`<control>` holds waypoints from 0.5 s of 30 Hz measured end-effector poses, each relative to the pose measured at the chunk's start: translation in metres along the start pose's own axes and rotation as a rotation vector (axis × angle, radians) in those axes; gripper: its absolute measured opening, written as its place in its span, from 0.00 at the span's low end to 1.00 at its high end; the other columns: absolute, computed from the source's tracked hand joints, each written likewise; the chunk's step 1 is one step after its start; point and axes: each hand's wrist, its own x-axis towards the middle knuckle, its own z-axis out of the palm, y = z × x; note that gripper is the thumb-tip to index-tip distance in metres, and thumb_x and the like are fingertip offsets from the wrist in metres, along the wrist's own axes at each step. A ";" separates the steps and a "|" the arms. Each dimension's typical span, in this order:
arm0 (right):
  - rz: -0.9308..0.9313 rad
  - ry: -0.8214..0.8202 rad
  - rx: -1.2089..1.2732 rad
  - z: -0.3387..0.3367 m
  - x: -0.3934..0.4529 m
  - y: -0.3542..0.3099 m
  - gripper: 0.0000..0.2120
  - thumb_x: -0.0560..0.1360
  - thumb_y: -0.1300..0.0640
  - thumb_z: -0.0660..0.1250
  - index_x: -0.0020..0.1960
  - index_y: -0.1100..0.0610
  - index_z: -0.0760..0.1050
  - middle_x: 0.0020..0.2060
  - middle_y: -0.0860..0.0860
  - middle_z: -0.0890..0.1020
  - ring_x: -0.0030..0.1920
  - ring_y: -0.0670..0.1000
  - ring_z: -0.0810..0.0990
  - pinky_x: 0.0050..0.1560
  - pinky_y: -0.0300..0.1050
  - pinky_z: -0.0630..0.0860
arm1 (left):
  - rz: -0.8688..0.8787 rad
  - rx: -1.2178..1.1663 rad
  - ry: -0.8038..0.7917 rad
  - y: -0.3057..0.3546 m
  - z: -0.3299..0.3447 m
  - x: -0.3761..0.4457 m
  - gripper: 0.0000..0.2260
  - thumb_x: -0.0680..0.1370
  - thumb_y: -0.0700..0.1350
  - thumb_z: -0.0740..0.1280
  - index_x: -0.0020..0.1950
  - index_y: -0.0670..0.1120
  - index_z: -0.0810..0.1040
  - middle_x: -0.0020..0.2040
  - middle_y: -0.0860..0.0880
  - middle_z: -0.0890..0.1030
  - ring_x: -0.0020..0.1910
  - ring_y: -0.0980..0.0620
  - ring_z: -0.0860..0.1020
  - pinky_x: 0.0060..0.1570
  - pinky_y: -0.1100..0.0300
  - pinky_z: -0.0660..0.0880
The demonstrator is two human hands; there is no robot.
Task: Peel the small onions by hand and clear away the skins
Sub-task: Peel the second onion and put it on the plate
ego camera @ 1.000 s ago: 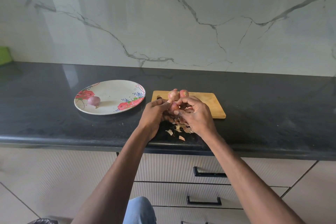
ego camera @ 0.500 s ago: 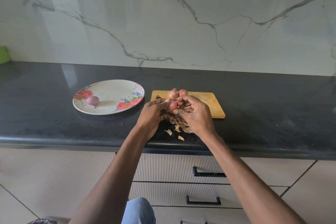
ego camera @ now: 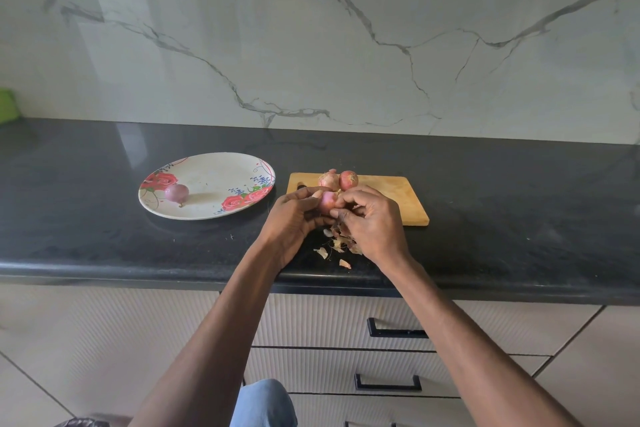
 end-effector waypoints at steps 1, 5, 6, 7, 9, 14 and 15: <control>0.073 0.011 0.030 -0.001 0.000 0.000 0.09 0.71 0.67 0.76 0.46 0.56 0.83 0.42 0.46 0.83 0.43 0.46 0.82 0.46 0.39 0.81 | 0.000 -0.014 0.000 0.001 0.000 0.000 0.09 0.83 0.33 0.59 0.57 0.35 0.78 0.49 0.39 0.83 0.45 0.45 0.83 0.44 0.57 0.83; 0.195 0.056 0.032 -0.004 0.003 0.001 0.06 0.75 0.61 0.75 0.51 0.58 0.86 0.43 0.46 0.86 0.42 0.43 0.83 0.44 0.37 0.80 | -0.006 -0.040 0.006 0.001 0.000 0.000 0.11 0.82 0.33 0.60 0.62 0.34 0.77 0.55 0.37 0.83 0.52 0.43 0.83 0.55 0.49 0.82; 0.200 0.047 0.015 -0.004 0.004 0.001 0.07 0.75 0.59 0.75 0.52 0.59 0.86 0.43 0.46 0.86 0.42 0.43 0.83 0.45 0.37 0.80 | -0.007 -0.041 0.008 0.000 -0.001 0.001 0.11 0.82 0.32 0.60 0.63 0.34 0.76 0.56 0.37 0.82 0.53 0.42 0.83 0.56 0.48 0.81; 0.203 0.038 0.005 -0.004 0.005 0.000 0.07 0.75 0.58 0.75 0.52 0.59 0.86 0.43 0.46 0.86 0.43 0.42 0.83 0.45 0.37 0.80 | -0.006 -0.039 0.009 -0.001 -0.001 0.001 0.12 0.82 0.33 0.60 0.64 0.34 0.76 0.57 0.36 0.81 0.53 0.43 0.82 0.56 0.49 0.81; 0.200 0.036 -0.006 -0.003 0.005 0.000 0.08 0.74 0.57 0.76 0.52 0.59 0.86 0.43 0.48 0.87 0.44 0.42 0.83 0.46 0.37 0.79 | 0.001 -0.023 0.003 -0.002 -0.001 0.001 0.11 0.82 0.33 0.61 0.64 0.35 0.76 0.56 0.37 0.81 0.52 0.45 0.82 0.56 0.51 0.82; 0.276 0.041 0.046 -0.006 0.004 -0.004 0.10 0.72 0.52 0.77 0.49 0.58 0.87 0.40 0.45 0.86 0.43 0.39 0.84 0.45 0.33 0.78 | 0.029 0.033 -0.030 -0.006 0.000 0.001 0.10 0.81 0.32 0.64 0.61 0.37 0.77 0.55 0.40 0.84 0.52 0.48 0.83 0.57 0.53 0.81; 0.308 0.036 0.065 -0.006 0.005 -0.004 0.09 0.72 0.53 0.78 0.48 0.57 0.87 0.39 0.43 0.86 0.42 0.39 0.84 0.45 0.34 0.78 | 0.034 0.051 -0.033 -0.006 0.000 0.000 0.10 0.81 0.32 0.64 0.61 0.37 0.76 0.54 0.41 0.84 0.52 0.48 0.83 0.56 0.54 0.81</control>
